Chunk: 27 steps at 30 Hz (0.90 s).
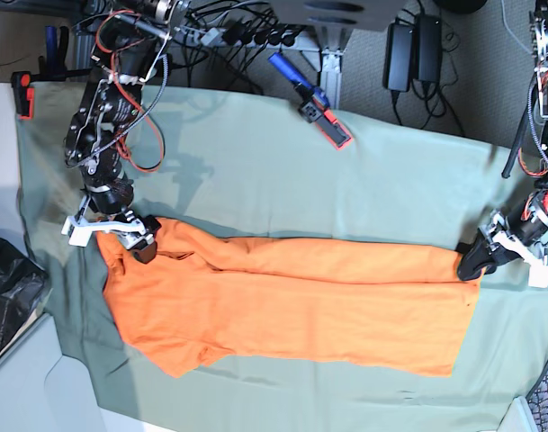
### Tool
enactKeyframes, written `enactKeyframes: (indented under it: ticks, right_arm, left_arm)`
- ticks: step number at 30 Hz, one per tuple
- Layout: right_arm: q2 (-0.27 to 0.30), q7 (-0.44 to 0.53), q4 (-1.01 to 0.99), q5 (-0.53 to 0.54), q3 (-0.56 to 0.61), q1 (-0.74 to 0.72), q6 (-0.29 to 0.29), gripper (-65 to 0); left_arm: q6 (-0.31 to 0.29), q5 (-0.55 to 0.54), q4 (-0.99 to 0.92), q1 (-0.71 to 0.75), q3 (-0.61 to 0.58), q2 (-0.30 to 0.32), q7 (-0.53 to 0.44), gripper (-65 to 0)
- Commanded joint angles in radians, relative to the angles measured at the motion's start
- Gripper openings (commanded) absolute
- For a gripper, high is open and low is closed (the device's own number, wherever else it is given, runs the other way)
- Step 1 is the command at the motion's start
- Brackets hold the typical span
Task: Fold the T-shirt properly
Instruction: 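Lower both grippers and hold the folded edge flat on the shirt, then drag the shirt back with both grippers, opening the fold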
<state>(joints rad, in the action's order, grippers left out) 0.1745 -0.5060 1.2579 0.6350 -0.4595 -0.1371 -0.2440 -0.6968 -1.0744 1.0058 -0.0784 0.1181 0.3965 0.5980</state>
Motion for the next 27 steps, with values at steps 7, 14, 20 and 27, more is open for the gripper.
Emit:
enactKeyframes:
  ticks: [7, 14, 20, 27]
  right_arm:
    - [0.014, 0.016, 0.014, 0.008, 0.000, -0.020, -0.071, -20.8]
    - [0.013, 0.017, 0.014, 0.009, 0.000, -0.020, -0.071, -60.3]
    - [0.014, 0.017, 0.014, 0.009, 0.000, -0.020, -0.071, -65.0]
    - [0.024, -0.023, 0.016, 0.046, 0.000, -0.016, -0.076, -65.0]
  left_arm:
    - [-0.001, -0.006, 0.003, -0.005, -0.010, -0.005, 0.034, -52.0]
    - [-0.001, -0.004, 0.003, -0.005, -0.010, -0.005, 0.027, -65.0]
    - [-0.001, 0.002, 0.004, -0.005, -0.009, 0.003, 0.027, -65.0]
    - [-0.001, 0.001, 0.078, 0.002, -0.010, 0.036, 0.084, -65.0]
